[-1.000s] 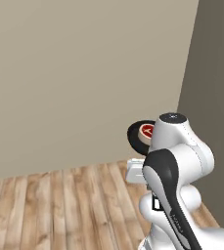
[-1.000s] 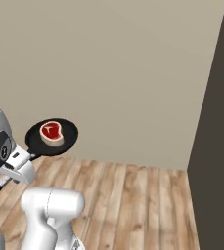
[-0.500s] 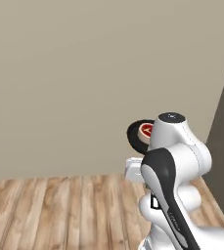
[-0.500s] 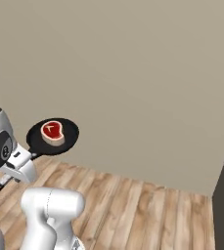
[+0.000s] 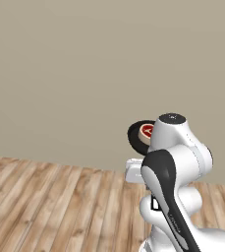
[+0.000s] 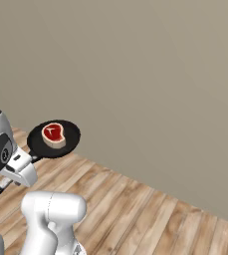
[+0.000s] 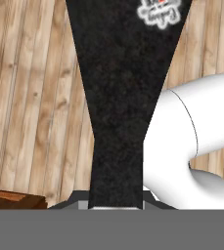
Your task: Pick up the pan with the steak in it and place it on the dining table. Then place the steak on the plate.
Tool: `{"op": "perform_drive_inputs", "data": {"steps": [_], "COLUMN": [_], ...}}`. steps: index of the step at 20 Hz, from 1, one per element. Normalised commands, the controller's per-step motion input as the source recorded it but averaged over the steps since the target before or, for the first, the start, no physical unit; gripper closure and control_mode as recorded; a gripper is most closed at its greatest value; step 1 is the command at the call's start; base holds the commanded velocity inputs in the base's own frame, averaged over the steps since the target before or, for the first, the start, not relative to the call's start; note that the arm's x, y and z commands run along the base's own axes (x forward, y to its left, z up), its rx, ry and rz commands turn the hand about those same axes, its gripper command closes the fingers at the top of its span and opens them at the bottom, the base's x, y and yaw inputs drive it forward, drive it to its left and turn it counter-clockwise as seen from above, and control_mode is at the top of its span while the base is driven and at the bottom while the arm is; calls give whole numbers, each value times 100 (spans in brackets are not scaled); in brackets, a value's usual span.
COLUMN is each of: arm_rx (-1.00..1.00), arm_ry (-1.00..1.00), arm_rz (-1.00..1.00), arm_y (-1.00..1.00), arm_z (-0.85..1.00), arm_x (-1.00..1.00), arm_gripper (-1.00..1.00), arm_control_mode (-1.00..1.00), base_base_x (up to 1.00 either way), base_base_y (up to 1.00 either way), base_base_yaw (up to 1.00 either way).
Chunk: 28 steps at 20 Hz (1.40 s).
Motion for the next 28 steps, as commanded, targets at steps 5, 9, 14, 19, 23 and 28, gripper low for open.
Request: {"op": "perform_drive_inputs", "data": {"steps": [5,9,14,19,23,28], "arm_rx": [0,0,0,0,0,0], "arm_ry": [0,0,0,0,0,0], "arm_rz": [0,0,0,0,0,0], "arm_y": [0,0,0,0,0,0], "arm_z": [0,0,0,0,0,0], "arm_x": [0,0,0,0,0,0], "arm_gripper": [100,100,100,100,100,100], "arm_control_mode": [100,100,100,100,100,100], "base_base_x": [3,3,3,3,0,0], "base_base_y": [-1,-1,-1,0,0,0], "base_base_yaw": [45,45,45,45,47,48]}}
